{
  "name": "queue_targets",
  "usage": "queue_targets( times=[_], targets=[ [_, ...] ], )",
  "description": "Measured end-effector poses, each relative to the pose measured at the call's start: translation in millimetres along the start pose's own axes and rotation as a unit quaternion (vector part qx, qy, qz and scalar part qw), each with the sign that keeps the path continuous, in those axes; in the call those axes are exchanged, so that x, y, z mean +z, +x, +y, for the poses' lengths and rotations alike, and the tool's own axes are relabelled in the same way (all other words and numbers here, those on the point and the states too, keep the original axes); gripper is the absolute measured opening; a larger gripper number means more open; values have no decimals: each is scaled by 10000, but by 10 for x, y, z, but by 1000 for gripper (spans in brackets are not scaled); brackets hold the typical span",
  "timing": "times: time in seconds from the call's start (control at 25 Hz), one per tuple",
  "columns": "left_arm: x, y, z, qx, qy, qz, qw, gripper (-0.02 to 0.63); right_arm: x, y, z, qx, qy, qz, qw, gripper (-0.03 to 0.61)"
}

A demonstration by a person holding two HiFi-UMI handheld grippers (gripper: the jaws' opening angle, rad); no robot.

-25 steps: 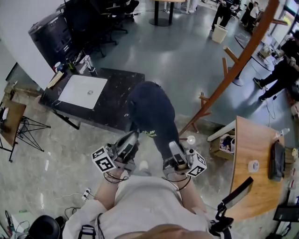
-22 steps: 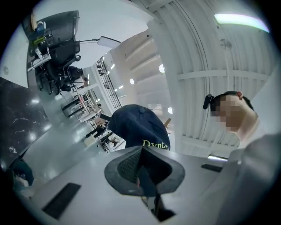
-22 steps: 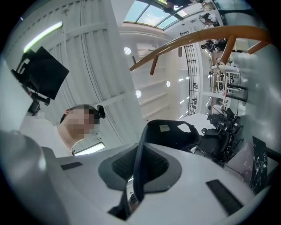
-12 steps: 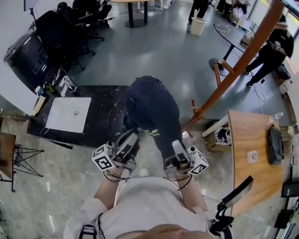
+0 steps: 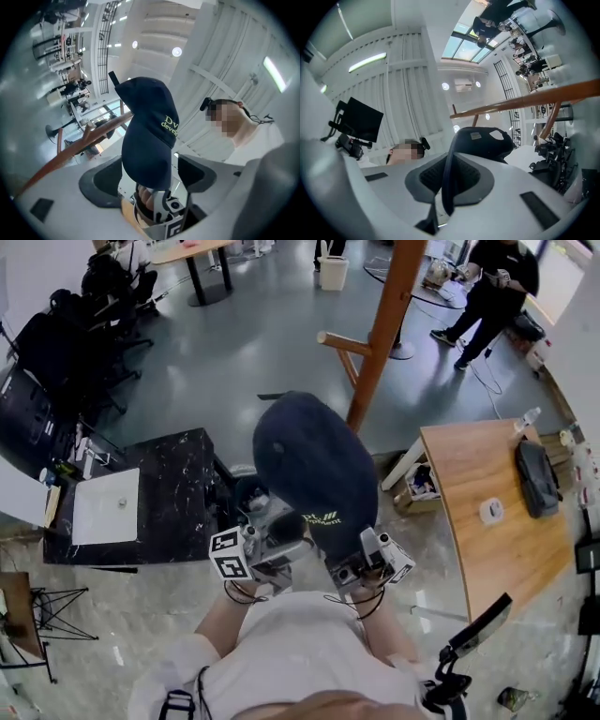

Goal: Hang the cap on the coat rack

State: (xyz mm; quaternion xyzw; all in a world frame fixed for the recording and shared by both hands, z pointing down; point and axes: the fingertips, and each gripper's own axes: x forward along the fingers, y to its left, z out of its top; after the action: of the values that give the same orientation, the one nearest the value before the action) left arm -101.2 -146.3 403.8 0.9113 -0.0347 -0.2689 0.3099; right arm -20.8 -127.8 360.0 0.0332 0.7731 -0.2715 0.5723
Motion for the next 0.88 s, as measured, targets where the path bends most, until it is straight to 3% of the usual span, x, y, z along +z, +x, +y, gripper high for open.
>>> queue_targets(
  times=[0.16,0.48,0.68,0.88],
  targets=[
    [-216,567,-24,-416,-84,234,9988,353,471,-192,317,217,-283,-348,9988,38],
    [-845,1491,41,-1060,-881,801,9872,356,1329,-760,823,468,-688,-1210,9892,38],
    [-952,2068,-58,-1176,-587,947,9868,354,1928,-777,964,378,-718,-1667,9827,37],
    [-733,2320,-25,-1095,-596,605,9904,330,2143,-623,975,535,-714,-1564,9836,37]
  ],
)
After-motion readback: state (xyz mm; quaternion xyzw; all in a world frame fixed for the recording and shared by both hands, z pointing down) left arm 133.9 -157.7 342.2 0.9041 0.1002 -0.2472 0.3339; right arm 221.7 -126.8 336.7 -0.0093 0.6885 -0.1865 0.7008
